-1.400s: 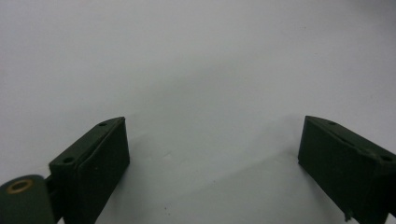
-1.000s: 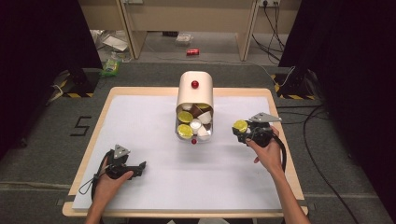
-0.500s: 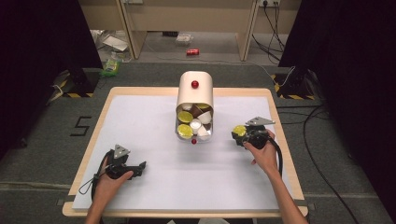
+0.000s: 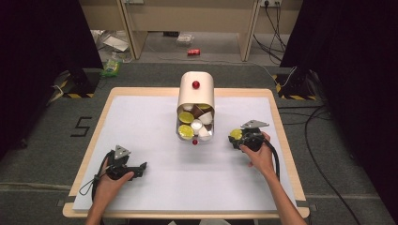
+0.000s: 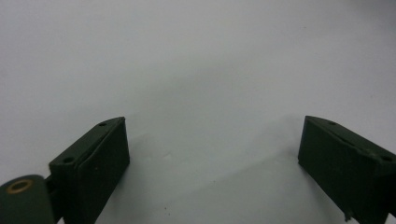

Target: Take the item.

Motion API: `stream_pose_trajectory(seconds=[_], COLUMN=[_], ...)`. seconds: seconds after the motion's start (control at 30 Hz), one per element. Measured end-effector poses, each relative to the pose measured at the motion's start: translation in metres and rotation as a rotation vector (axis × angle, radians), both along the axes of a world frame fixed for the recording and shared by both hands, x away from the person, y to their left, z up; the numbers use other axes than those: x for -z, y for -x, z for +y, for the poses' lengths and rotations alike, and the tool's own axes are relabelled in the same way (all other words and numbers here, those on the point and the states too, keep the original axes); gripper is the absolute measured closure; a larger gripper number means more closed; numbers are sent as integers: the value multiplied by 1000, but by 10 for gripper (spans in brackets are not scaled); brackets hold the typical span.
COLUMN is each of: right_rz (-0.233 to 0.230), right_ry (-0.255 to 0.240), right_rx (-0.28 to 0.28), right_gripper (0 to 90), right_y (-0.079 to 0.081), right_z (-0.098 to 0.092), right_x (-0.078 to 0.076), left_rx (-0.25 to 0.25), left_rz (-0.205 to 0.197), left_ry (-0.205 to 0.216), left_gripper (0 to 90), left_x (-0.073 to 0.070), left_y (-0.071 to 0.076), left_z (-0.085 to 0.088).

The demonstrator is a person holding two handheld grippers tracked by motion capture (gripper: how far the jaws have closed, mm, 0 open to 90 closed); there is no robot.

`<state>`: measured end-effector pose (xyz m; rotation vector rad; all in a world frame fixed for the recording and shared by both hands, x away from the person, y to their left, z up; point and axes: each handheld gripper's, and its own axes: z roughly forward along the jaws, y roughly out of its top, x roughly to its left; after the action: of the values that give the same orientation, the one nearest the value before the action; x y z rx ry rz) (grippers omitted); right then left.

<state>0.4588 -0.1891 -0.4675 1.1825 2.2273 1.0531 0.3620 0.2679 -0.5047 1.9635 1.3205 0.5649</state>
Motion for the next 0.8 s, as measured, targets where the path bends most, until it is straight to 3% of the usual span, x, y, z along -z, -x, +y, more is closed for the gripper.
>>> stream_pose_trajectory(seconds=[0.8], right_rz=[40], right_ry=[-1], right_rx=[-23], right_gripper=[380], right_y=[-4], right_z=[11], right_x=[11], left_rx=[0], left_rz=[0], left_ry=[0], left_gripper=[82], left_x=[0], left_y=[0], left_z=[0])
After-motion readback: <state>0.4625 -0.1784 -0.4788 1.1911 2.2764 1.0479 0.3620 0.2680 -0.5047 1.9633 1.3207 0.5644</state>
